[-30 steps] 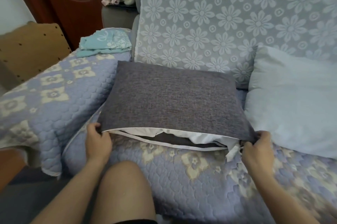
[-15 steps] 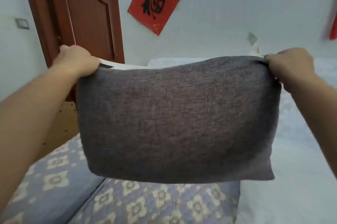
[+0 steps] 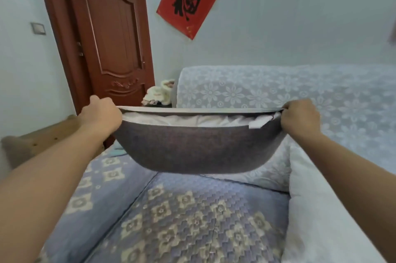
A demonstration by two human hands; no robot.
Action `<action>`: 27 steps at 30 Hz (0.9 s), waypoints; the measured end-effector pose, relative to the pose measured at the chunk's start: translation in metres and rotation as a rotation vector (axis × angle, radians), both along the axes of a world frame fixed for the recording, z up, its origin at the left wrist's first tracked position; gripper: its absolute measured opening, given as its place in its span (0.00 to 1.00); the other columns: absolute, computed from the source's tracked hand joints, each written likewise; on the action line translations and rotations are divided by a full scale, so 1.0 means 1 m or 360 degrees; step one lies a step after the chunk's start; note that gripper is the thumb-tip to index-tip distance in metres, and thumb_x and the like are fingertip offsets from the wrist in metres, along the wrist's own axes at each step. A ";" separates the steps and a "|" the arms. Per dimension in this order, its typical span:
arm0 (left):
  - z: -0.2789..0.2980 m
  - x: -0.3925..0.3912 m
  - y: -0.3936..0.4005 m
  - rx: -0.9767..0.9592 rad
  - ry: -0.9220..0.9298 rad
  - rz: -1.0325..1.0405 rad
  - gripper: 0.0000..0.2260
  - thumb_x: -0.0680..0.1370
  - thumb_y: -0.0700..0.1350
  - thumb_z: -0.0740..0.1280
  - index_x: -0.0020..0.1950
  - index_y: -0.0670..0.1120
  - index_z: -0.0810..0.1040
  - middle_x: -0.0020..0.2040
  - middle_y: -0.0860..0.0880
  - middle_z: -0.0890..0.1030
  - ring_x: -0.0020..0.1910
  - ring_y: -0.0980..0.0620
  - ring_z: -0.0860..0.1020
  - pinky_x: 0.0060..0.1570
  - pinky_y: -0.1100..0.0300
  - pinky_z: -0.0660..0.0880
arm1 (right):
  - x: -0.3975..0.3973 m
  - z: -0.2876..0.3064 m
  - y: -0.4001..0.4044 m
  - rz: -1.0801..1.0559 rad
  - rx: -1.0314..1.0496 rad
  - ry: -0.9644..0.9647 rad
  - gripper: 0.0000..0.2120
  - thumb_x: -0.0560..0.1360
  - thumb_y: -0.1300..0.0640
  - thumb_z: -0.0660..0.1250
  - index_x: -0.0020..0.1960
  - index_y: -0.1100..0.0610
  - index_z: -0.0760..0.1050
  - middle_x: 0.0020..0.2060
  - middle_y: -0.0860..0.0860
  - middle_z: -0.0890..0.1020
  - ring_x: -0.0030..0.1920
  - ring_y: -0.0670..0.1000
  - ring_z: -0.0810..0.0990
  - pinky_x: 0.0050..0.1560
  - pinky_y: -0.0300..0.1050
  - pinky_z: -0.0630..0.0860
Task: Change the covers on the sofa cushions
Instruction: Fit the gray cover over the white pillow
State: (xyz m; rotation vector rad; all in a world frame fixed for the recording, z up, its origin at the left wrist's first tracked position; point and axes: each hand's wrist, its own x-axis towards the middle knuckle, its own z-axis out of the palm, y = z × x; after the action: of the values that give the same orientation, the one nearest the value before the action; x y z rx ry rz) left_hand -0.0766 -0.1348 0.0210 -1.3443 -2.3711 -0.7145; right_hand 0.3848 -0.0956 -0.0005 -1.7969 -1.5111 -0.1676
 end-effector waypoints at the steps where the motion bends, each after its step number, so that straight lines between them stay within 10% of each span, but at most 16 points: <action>1: -0.009 0.004 -0.003 0.0122 -0.0083 -0.0045 0.13 0.81 0.45 0.57 0.60 0.41 0.76 0.57 0.39 0.72 0.54 0.32 0.76 0.55 0.43 0.76 | -0.004 -0.007 -0.006 -0.0007 0.0151 0.0119 0.11 0.76 0.63 0.62 0.51 0.59 0.82 0.55 0.62 0.75 0.45 0.63 0.75 0.49 0.50 0.71; 4: -0.098 0.004 -0.033 0.0044 -0.0186 -0.0163 0.13 0.83 0.48 0.57 0.58 0.41 0.75 0.58 0.37 0.72 0.51 0.34 0.75 0.52 0.45 0.74 | -0.004 -0.079 -0.028 0.0007 0.0142 0.0357 0.15 0.78 0.66 0.57 0.59 0.61 0.79 0.60 0.61 0.69 0.43 0.59 0.70 0.51 0.48 0.67; 11: -0.351 0.048 -0.137 -0.0998 -0.0189 -0.0312 0.13 0.80 0.49 0.64 0.60 0.44 0.71 0.68 0.39 0.70 0.58 0.36 0.78 0.53 0.45 0.75 | 0.037 -0.295 -0.109 -0.0116 -0.1029 0.0261 0.17 0.78 0.63 0.60 0.66 0.64 0.67 0.64 0.64 0.66 0.53 0.70 0.76 0.54 0.58 0.70; 21: -0.352 0.112 -0.150 -0.0351 0.0275 -0.0564 0.05 0.71 0.40 0.65 0.45 0.41 0.73 0.43 0.38 0.73 0.41 0.36 0.74 0.35 0.44 0.72 | 0.069 -0.345 -0.136 -0.0229 -0.0841 0.0973 0.11 0.77 0.47 0.64 0.46 0.54 0.71 0.41 0.55 0.82 0.41 0.60 0.82 0.46 0.58 0.81; 25: -0.374 0.213 -0.152 -0.0368 0.0030 -0.1361 0.14 0.72 0.48 0.60 0.53 0.47 0.80 0.50 0.49 0.77 0.51 0.45 0.77 0.50 0.49 0.76 | 0.069 -0.364 -0.143 -0.0012 -0.0841 0.1311 0.07 0.78 0.59 0.66 0.42 0.59 0.78 0.35 0.59 0.84 0.34 0.58 0.83 0.44 0.63 0.82; 27: -0.385 0.261 -0.145 -0.0454 -0.0102 -0.1567 0.19 0.74 0.48 0.60 0.62 0.48 0.79 0.57 0.52 0.77 0.57 0.50 0.75 0.58 0.54 0.74 | 0.060 -0.369 -0.147 0.0167 -0.0646 0.1018 0.06 0.77 0.58 0.66 0.44 0.54 0.81 0.39 0.52 0.85 0.40 0.56 0.83 0.48 0.58 0.81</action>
State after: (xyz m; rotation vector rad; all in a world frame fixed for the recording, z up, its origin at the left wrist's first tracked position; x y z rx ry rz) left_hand 0.1842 -0.2799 -0.3640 -2.6774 -1.7752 -0.6406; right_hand 0.4444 -0.2427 -0.3700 -1.8180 -1.2101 0.7470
